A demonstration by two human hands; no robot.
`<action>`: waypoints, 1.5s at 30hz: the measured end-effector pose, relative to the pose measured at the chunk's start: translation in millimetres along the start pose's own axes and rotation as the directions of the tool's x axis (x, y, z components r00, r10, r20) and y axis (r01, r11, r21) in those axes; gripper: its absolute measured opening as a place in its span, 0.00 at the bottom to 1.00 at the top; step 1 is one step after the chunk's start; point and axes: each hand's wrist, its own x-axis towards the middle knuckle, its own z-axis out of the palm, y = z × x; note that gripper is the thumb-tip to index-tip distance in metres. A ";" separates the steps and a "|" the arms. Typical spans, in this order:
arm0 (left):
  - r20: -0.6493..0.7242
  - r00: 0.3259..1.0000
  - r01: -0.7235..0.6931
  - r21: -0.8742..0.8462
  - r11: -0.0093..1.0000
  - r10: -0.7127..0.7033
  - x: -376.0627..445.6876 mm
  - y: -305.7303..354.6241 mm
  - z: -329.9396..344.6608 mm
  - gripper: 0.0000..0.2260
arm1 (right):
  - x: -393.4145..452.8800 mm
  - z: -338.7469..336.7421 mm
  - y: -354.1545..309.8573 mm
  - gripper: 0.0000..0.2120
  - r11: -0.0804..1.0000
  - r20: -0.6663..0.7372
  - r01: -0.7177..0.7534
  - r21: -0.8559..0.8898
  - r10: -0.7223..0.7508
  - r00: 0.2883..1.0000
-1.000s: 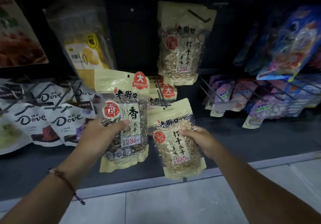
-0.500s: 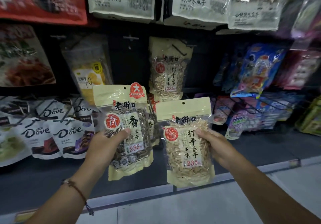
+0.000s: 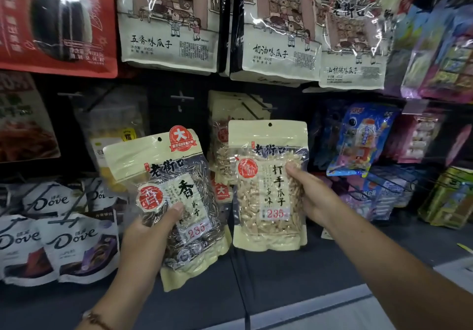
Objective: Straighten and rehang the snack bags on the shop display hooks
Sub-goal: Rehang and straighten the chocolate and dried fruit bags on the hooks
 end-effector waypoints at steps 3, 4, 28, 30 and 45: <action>0.021 1.000 -0.002 -0.021 1.000 0.002 6.1 -2.8 3.0 0.07 | 17.1 4.1 -11.9 0.34 0.999 -0.013 0.012 -0.034 -0.012 1.000; 0.013 1.000 -0.002 -0.015 1.000 0.002 8.5 -3.0 3.6 0.08 | 21.1 5.6 -14.6 0.33 0.999 -0.012 0.007 -0.051 -0.007 1.000; 0.000 1.000 -0.008 -0.004 1.000 0.008 3.7 12.2 6.7 0.09 | 29.8 19.8 -14.8 0.14 0.997 0.018 -0.064 -0.036 0.065 0.998; -0.005 1.000 -0.012 -0.004 1.000 0.012 3.4 11.6 5.4 0.09 | 29.0 22.4 -16.5 0.14 0.996 0.019 -0.084 -0.023 0.084 0.996; -0.004 1.000 -0.018 0.042 0.999 0.019 6.2 10.0 -3.3 0.05 | 20.6 15.9 -10.6 0.13 0.989 -0.002 -0.151 -0.011 0.151 0.989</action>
